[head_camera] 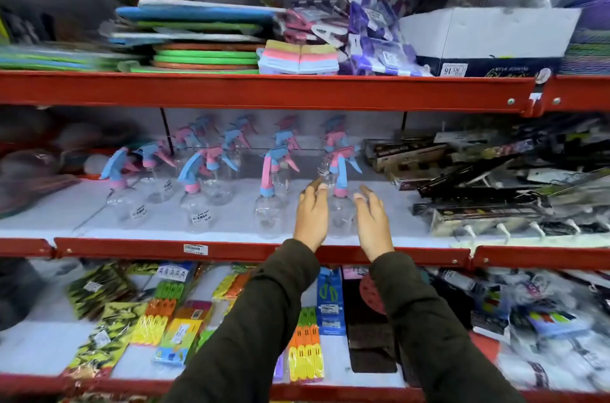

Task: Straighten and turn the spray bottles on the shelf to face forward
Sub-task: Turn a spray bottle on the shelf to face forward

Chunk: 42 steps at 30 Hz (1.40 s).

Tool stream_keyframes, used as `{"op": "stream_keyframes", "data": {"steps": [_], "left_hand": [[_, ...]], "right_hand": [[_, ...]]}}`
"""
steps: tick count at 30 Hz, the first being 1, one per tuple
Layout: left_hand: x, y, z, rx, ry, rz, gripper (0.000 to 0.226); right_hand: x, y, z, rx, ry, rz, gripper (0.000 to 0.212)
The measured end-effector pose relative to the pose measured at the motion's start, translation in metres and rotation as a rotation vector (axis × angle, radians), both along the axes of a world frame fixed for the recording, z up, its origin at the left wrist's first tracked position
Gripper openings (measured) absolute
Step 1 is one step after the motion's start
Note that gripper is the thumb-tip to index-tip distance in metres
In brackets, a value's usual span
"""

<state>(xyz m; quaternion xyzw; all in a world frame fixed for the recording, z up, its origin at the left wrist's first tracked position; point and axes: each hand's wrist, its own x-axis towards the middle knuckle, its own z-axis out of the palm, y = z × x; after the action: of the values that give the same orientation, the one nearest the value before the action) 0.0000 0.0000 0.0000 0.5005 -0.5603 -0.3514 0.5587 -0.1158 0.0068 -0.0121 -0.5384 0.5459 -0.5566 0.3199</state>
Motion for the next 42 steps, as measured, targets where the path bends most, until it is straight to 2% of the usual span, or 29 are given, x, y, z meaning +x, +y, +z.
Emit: {"op": "stream_keyframes", "data": {"steps": [4, 7, 10, 15, 19, 24, 26, 29, 34, 38, 42], "left_hand": [[-0.007, -0.016, 0.007, 0.234, 0.119, -0.013, 0.051], [-0.008, -0.024, 0.005, 0.299, 0.149, -0.065, 0.054], [-0.009, -0.023, 0.001, 0.306, 0.167, -0.123, 0.059], [-0.007, -0.012, -0.006, 0.258, 0.186, -0.132, 0.049], [-0.008, -0.003, -0.011, 0.258, 0.183, -0.135, 0.053], [-0.010, 0.009, -0.008, 0.232, 0.177, -0.150, 0.036], [-0.009, 0.012, -0.010, 0.232, 0.157, -0.154, 0.039], [-0.008, 0.017, -0.014, 0.196, 0.159, -0.072, 0.045], [0.008, 0.037, -0.019, -0.010, 0.282, 0.094, 0.037], [0.040, 0.041, -0.020, -0.133, 0.421, 0.307, 0.036], [0.082, 0.026, -0.020, -0.114, 0.417, 0.394, 0.038]], "right_hand": [[0.001, -0.018, 0.004, 0.195, -0.176, 0.050, 0.043], [0.003, -0.027, 0.004, 0.227, -0.155, 0.085, 0.041], [0.002, -0.025, 0.003, 0.218, -0.150, 0.108, 0.038], [-0.001, -0.015, -0.007, 0.172, -0.161, 0.105, 0.039], [-0.003, -0.004, -0.013, 0.132, -0.128, 0.085, 0.033], [-0.001, 0.007, -0.013, 0.125, -0.125, 0.104, 0.032], [0.000, 0.010, -0.011, 0.123, -0.140, 0.103, 0.033], [0.001, 0.020, -0.012, 0.073, -0.171, 0.023, 0.037], [0.019, 0.047, -0.024, -0.113, -0.279, -0.183, 0.031], [0.059, 0.057, -0.032, -0.143, -0.282, -0.112, 0.032], [0.099, 0.039, -0.033, -0.085, -0.239, 0.026, 0.034]]}}
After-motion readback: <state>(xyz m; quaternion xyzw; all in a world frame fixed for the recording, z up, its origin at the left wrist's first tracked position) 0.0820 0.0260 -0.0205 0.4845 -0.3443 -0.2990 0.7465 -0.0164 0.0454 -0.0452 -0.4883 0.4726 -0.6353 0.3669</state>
